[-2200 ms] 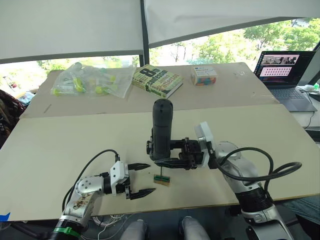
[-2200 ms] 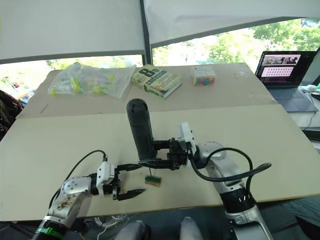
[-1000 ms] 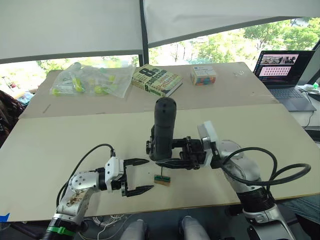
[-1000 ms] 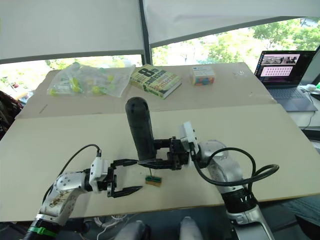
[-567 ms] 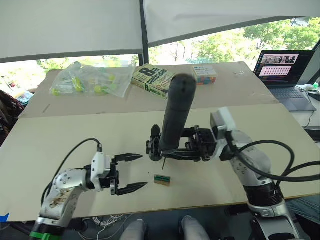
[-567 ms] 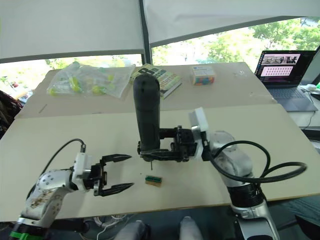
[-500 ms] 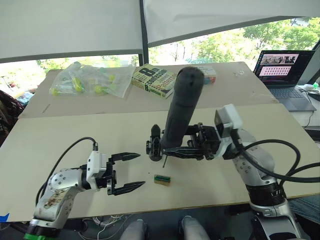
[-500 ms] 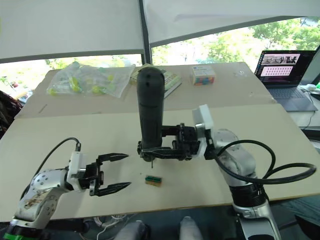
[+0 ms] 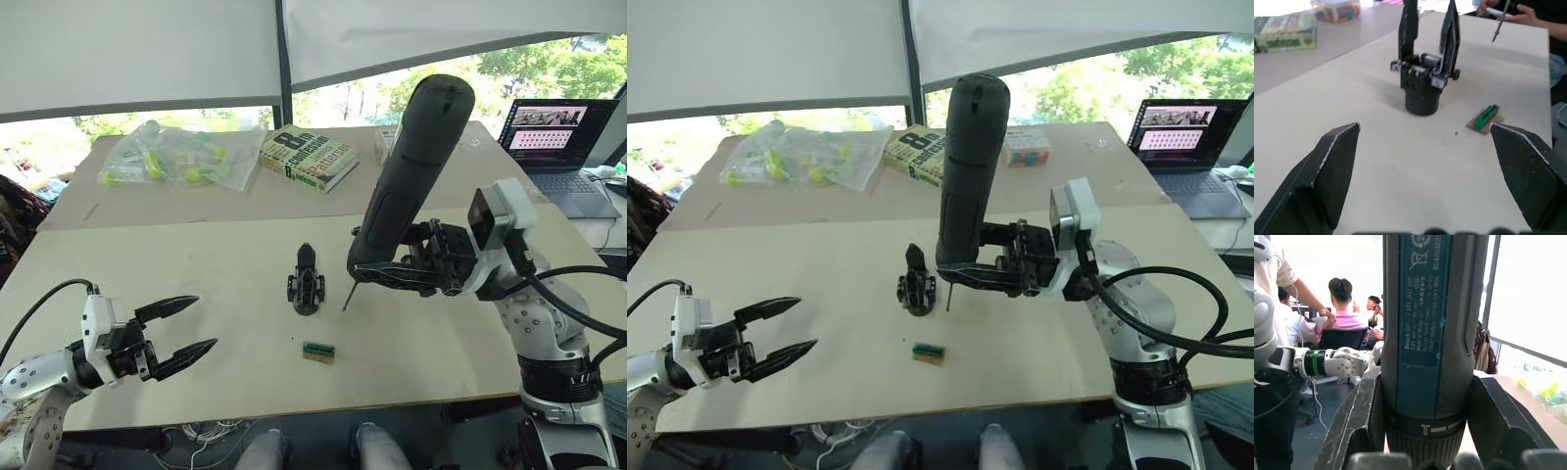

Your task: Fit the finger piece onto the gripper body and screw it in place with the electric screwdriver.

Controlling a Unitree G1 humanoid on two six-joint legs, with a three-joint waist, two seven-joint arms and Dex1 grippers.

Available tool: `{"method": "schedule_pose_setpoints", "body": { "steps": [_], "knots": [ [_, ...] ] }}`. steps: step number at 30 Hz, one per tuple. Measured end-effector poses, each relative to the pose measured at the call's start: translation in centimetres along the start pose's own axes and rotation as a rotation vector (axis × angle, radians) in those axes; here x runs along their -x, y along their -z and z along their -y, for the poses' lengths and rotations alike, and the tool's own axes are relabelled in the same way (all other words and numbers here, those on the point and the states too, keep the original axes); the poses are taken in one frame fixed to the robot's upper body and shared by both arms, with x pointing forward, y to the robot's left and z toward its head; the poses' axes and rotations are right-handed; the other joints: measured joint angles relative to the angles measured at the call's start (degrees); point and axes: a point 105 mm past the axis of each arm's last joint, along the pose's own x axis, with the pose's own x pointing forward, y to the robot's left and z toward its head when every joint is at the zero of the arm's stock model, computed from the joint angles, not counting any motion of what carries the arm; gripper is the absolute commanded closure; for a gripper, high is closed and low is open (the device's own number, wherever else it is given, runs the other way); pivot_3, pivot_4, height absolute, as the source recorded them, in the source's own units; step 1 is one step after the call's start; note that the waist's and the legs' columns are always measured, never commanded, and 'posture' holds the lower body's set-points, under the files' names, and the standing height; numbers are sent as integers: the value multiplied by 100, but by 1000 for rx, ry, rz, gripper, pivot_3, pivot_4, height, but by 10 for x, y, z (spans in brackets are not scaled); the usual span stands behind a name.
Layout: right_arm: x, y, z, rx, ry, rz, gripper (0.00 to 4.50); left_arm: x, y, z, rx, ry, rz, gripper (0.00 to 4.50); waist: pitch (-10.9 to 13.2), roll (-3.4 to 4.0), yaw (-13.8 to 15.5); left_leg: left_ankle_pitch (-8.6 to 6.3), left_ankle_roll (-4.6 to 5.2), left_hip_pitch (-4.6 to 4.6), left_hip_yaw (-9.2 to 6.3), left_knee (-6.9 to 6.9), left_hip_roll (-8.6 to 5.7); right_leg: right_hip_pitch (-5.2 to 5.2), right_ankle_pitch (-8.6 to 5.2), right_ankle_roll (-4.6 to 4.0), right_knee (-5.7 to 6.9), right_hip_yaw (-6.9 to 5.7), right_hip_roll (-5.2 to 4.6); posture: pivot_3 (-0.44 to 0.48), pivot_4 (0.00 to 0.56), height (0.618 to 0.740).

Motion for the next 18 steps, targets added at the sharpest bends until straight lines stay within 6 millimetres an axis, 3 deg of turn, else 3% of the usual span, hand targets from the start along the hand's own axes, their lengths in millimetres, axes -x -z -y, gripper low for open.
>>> {"method": "schedule_pose_setpoints", "body": {
  "steps": [3, 11, 18],
  "knots": [
    [-1, -2, 1, 7, 0, 1, 2585, -12, 9, 0, 2, 8, -46, 13, 1, -1, 9, 0, 0, -1, 0, 0, -3, 2, 1, 0, -4, 0, -2, 0, 150, 737],
    [-12, -13, 2, 17, -22, 42, 2585, -75, 16, -2, -15, 31, -26, 13, 2, -8, -22, -1, -1, -5, 0, 0, -2, -7, 4, -3, 2, 1, 0, 0, 150, 737],
    [-15, -14, 1, 15, -44, 41, 2585, -120, 40, -3, 12, 41, -106, 13, 3, -11, -11, 0, -1, -7, 0, 1, -6, -8, 5, -3, 6, 1, -1, 0, 150, 737]
  ]
}}
